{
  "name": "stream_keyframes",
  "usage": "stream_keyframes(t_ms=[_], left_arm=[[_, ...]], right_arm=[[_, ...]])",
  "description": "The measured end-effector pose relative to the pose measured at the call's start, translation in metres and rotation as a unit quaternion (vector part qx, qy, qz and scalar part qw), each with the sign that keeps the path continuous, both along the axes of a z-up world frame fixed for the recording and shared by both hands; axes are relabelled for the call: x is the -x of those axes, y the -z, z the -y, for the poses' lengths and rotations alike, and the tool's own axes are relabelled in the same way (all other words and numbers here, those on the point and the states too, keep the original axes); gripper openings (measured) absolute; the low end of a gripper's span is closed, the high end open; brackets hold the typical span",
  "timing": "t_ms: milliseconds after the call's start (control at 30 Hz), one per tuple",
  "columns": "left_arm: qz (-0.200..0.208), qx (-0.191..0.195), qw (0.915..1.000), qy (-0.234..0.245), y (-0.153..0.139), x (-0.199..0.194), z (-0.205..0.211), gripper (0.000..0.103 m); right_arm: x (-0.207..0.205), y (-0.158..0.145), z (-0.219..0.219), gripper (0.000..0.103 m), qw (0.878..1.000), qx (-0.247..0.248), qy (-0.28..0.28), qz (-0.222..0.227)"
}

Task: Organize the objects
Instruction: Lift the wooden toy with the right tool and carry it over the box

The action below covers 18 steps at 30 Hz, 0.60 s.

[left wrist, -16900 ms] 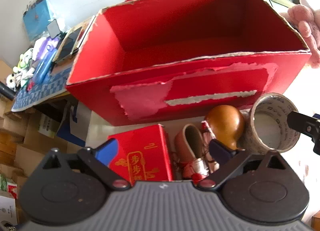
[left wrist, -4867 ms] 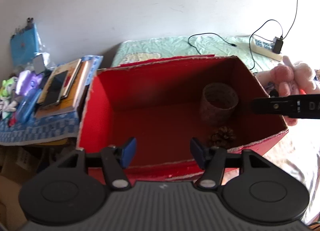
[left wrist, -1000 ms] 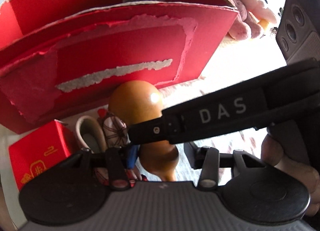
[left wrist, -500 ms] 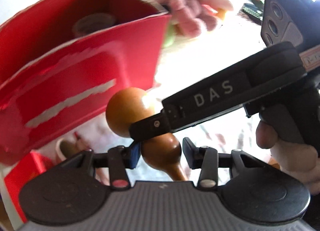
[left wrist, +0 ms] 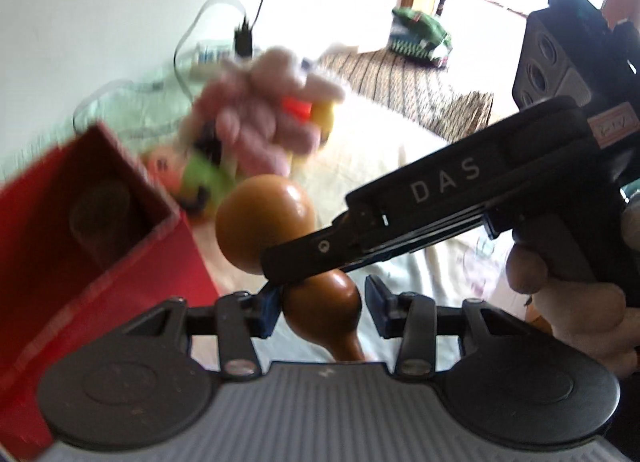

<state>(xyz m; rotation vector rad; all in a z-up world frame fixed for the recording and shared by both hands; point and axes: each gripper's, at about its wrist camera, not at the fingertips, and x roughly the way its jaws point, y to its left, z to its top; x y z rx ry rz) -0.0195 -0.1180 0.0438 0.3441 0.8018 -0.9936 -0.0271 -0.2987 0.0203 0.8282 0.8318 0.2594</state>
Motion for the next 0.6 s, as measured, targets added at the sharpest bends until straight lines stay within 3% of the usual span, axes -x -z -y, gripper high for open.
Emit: stream_keyframes(t_ms=[100,333,500,600], left_arm=[[0.033,0.016,0.9993,0.000,-0.017,-0.011,0.014,0.045],[0.074,0.035,0.9958,-0.040,-0.056,-0.044,-0.018,0.045],[0.088,0.027,0.9923,-0.083,-0.064,-0.081,-0.040,0.045],[0.075,0.019,0.9914,-0.106,-0.058,-0.103,-0.055,0.045]], right_arm=[[-0.011,-0.020,0.000,0.031,0.999,0.004,-0.005,0.032],[-0.070,-0.052,-0.024,0.031,0.995,0.020,-0.052,0.081],[-0.121,-0.059,-0.050,0.031,0.992,0.022,-0.093,0.081],[-0.149,-0.053,-0.067,0.031,0.991,0.027,-0.115,0.063]])
